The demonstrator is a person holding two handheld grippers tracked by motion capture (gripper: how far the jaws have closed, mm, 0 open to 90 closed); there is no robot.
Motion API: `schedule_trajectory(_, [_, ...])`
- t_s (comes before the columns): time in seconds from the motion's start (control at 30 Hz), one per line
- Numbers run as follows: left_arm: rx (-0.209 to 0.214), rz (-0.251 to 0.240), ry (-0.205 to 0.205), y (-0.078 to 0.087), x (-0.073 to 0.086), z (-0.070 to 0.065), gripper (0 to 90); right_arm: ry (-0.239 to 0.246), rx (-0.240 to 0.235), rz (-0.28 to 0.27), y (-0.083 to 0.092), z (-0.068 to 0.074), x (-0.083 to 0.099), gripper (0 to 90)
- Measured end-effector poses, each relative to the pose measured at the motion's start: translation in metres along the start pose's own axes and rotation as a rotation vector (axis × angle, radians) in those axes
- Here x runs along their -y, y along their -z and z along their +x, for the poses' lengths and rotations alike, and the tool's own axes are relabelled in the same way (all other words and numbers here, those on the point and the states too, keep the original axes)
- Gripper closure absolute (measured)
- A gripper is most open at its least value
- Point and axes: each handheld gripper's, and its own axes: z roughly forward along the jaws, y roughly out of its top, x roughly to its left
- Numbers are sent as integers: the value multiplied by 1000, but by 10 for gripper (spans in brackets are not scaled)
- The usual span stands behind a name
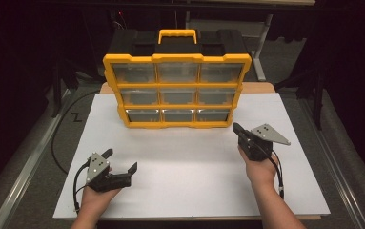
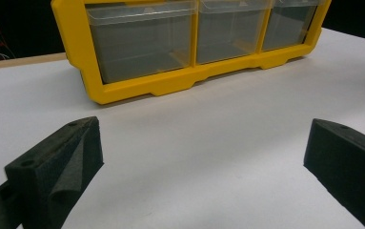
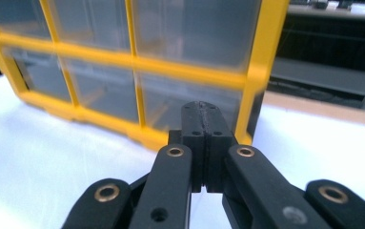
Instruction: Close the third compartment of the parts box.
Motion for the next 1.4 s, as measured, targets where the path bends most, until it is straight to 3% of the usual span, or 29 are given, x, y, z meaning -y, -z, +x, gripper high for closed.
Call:
schedule_trajectory(0.3, [-8,8,1,0,1,1,3,5,-21,47,17,-4,25,900])
schedule_trajectory(0.47, [-6,12,5,0,2,1,3,21,-38,44,47,-7,37,900])
schedule_trajectory(0.6, [-1,17,-4,-1,2,-1,3,-18,-50,66,53,-11,48,900])
schedule_trajectory(0.77, [-3,19,0,-1,2,-2,3,-13,-33,86,45,-10,53,892])
schedule_trajectory(1.0, [4,23,-2,0,2,-1,3,-14,-62,142,39,-11,57,765])
schedule_trajectory(1.2, [10,21,-6,1,2,-1,3,-41,-97,170,35,-10,58,509])
schedule_trajectory(1.27, [9,20,-6,1,2,-1,3,-22,-95,155,36,-8,58,394])
schedule_trajectory(1.4, [5,14,1,2,1,0,3,-31,-84,142,39,-8,57,297])
